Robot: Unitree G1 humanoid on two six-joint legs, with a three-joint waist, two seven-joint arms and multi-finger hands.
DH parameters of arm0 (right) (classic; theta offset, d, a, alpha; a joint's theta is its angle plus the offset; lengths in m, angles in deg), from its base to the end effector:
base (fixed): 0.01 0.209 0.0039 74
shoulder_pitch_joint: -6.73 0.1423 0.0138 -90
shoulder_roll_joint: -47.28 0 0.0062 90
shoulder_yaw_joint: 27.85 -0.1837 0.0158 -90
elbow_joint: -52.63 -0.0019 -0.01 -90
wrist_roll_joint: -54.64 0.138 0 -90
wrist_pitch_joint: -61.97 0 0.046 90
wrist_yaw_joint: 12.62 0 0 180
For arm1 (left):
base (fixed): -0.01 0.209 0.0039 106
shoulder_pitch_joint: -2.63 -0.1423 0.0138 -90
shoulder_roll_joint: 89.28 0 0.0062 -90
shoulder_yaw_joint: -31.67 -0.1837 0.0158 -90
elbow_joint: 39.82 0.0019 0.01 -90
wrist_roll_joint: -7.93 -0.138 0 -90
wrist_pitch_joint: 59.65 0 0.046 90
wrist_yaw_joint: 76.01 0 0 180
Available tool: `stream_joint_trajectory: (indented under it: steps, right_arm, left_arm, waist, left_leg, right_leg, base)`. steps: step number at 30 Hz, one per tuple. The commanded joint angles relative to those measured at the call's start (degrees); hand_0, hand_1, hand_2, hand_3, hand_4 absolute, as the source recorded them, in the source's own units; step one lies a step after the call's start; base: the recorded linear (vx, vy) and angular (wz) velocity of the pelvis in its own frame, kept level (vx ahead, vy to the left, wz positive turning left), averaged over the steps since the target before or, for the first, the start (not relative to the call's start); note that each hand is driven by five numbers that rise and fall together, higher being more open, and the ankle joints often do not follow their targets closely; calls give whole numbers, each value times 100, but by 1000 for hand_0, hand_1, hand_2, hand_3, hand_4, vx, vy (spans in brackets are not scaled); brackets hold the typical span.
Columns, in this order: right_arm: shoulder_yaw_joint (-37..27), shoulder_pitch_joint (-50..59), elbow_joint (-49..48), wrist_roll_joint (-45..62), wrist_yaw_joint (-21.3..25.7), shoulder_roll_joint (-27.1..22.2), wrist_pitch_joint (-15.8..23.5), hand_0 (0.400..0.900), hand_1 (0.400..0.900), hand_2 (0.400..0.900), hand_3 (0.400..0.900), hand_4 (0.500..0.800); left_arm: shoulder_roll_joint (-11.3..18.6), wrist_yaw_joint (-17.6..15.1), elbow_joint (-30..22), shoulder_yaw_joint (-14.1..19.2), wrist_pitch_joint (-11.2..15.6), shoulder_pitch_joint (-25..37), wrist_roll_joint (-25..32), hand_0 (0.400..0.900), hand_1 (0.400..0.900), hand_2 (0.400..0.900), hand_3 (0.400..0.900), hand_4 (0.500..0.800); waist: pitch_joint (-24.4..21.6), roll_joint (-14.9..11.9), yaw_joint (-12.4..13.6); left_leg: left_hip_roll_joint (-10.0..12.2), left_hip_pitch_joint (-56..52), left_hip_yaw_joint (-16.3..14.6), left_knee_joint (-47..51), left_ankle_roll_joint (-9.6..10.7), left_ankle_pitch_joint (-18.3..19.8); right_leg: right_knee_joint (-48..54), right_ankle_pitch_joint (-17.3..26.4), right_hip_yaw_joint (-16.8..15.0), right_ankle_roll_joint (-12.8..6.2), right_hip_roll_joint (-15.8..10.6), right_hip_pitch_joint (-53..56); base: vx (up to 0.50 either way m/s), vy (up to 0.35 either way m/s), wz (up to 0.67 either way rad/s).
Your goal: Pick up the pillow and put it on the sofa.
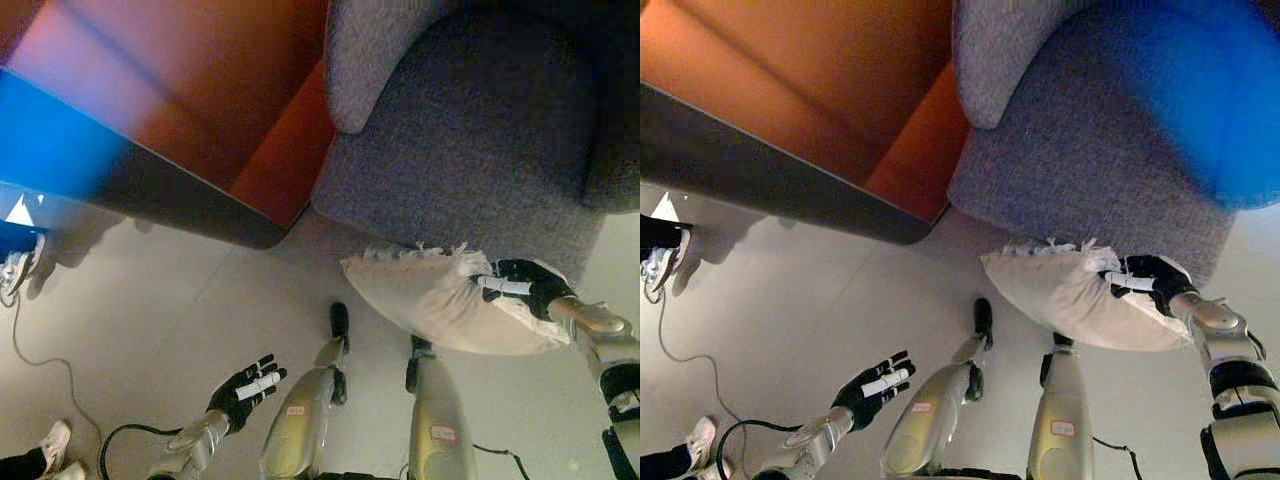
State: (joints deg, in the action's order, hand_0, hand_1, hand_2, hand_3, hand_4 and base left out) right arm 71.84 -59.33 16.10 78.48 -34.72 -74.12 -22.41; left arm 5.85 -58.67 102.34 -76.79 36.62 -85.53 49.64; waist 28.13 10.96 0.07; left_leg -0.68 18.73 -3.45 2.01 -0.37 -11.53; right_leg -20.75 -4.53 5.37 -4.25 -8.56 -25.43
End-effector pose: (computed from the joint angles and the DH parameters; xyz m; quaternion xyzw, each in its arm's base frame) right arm 0.2369 -0.3594 0.0724 -0.1706 0.2051 0.0051 0.9638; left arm 0.1339 0.2333 -0.0815 -0.1398 0.3658 -0.0364 0.9194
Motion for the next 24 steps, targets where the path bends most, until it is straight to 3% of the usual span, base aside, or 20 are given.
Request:
stream_joint_trajectory:
  steps: [1, 15, 24]
  right_arm:
    - [-558, 81, -620, 384, -198, 2, 692, 400, 400, 400, 400, 500]
    - [-851, -475, -2115, 401, -374, 35, 145, 400, 400, 400, 400, 500]
    - [-884, 6, -2316, 680, -585, -647, -420, 400, 400, 400, 400, 500]
  left_arm:
    - [100, -16, 506, 212, 7, -376, -379, 900, 900, 900, 900, 800]
    - [-116, -71, 1272, 731, -180, -534, -929, 900, 900, 900, 900, 800]
    - [-240, -225, 1650, 877, -364, -576, -1295, 900, 900, 900, 900, 800]
  waist:
    - [-637, -558, -147]
    - [-1507, -1104, -186]
    - [-1998, -1435, -108]
  left_leg:
    - [-130, -521, -274, -541, 282, 1288]
    - [-65, -1431, -354, -197, 245, 1441]
    - [-16, -1864, -376, -95, 244, 1533]
  right_leg:
    - [1092, 244, 371, -42, 246, 738]
    - [1840, 378, 379, -100, 346, 1848]
    - [2033, 409, 407, -114, 388, 2315]
  base:
    - [92, -65, -3]
    - [111, -23, 1]
    - [112, -18, 4]
